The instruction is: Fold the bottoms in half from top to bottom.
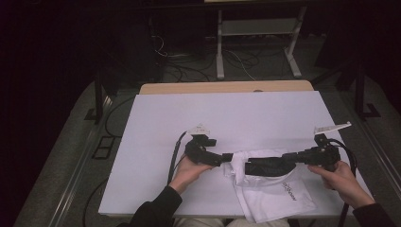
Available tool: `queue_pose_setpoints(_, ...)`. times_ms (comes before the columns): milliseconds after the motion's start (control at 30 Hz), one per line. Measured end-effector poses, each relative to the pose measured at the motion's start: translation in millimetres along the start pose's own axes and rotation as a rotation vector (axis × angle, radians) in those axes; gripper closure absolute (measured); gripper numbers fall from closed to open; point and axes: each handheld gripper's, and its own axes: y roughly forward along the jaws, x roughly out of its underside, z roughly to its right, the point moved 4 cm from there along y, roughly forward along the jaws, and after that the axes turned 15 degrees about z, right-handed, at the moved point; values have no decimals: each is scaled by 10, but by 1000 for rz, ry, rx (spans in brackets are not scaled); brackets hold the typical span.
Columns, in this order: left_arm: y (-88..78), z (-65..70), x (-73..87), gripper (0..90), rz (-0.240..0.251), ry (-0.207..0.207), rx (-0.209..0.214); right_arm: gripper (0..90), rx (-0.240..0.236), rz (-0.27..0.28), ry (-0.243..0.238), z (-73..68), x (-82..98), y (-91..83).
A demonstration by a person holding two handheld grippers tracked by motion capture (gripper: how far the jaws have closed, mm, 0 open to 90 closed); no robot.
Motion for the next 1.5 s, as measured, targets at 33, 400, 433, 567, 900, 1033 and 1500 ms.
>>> queue_pose_setpoints(33,-12,-19,-8,16,12,-4,-5,808,-5,-4,3,-8,15,-7)
queue_pose_setpoints(400,-119,-142,-73,16,92,-25,-48,800,-25,-63,2,-51,177,-82)
queue_pose_setpoints(433,-124,-147,-73,17,94,-31,-51,798,-33,-66,5,-51,192,-94)
queue_pose_setpoints(567,-127,-159,-71,16,94,-36,-53,796,-46,-82,13,-62,252,-138)
queue_pose_setpoints(900,-101,-131,-52,16,81,-35,-34,776,-71,-156,-15,-132,410,-194)
queue_pose_setpoints(1033,-97,-137,-47,16,75,-33,-29,732,-75,-208,-18,-174,501,-195)
queue_pose_setpoints(1500,-81,-143,-45,16,80,-40,-24,422,-52,-166,-47,-190,318,-228)
